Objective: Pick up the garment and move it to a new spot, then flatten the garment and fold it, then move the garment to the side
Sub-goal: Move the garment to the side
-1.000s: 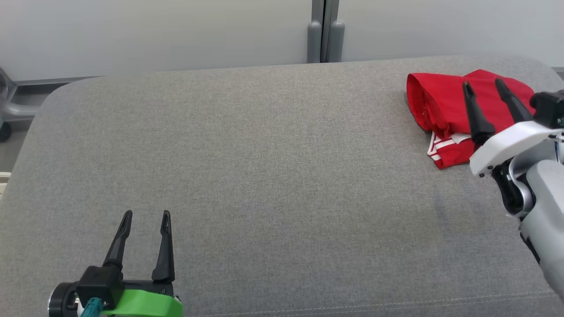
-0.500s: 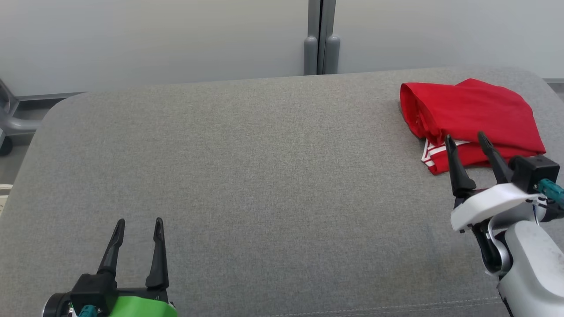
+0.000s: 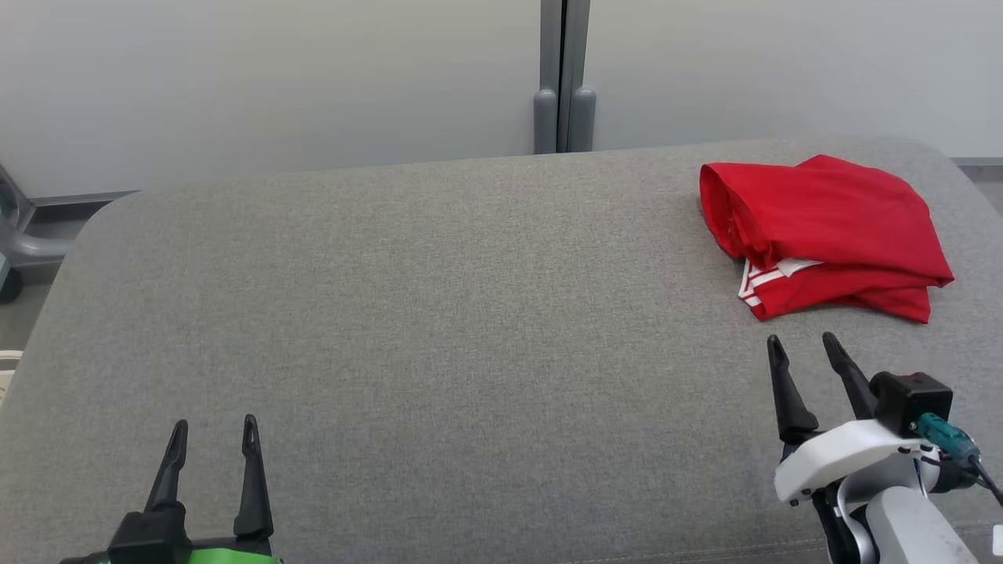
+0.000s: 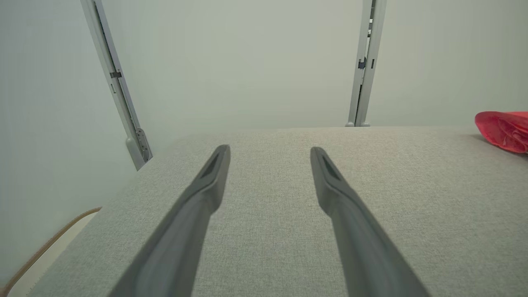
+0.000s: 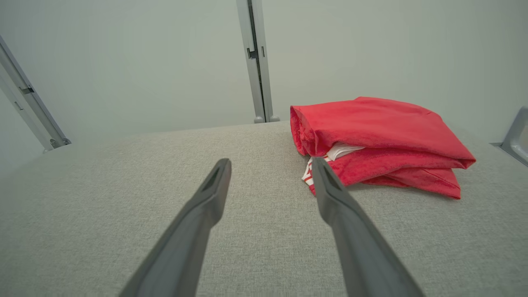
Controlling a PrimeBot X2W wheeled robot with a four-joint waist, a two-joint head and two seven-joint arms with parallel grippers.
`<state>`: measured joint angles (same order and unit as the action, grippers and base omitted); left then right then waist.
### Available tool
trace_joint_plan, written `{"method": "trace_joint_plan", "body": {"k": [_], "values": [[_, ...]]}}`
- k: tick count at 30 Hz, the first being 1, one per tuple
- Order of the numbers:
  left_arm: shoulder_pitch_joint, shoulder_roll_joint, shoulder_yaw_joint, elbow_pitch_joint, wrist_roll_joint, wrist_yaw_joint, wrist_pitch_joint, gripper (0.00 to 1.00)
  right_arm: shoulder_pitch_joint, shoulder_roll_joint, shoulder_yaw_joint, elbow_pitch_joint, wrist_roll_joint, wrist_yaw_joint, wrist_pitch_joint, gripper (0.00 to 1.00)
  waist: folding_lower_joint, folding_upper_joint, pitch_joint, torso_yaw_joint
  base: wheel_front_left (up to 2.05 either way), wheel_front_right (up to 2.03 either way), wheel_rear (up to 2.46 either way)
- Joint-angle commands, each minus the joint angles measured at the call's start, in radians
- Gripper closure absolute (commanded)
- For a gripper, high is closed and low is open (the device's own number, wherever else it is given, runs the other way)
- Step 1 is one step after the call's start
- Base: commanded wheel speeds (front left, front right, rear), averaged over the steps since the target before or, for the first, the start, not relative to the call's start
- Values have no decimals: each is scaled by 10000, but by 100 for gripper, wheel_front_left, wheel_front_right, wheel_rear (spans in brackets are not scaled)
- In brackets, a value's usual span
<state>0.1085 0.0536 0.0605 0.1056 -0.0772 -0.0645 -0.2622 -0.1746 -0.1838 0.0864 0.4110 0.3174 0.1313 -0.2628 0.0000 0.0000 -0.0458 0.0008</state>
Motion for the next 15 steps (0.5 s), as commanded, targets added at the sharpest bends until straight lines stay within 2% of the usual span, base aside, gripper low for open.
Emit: {"method": "trace_joint_plan", "body": {"k": [1,15], "values": [[135,81,57,55,96,81,-18,0,252,125,-61,-161,-117,-12,-28,0,0,0,-27,-27,0,0,0],[210,57,264,-86,-8,64,-18,0,676,449,-594,-528,-818,-12,127,0,0,0,-93,-188,0,0,0]]}}
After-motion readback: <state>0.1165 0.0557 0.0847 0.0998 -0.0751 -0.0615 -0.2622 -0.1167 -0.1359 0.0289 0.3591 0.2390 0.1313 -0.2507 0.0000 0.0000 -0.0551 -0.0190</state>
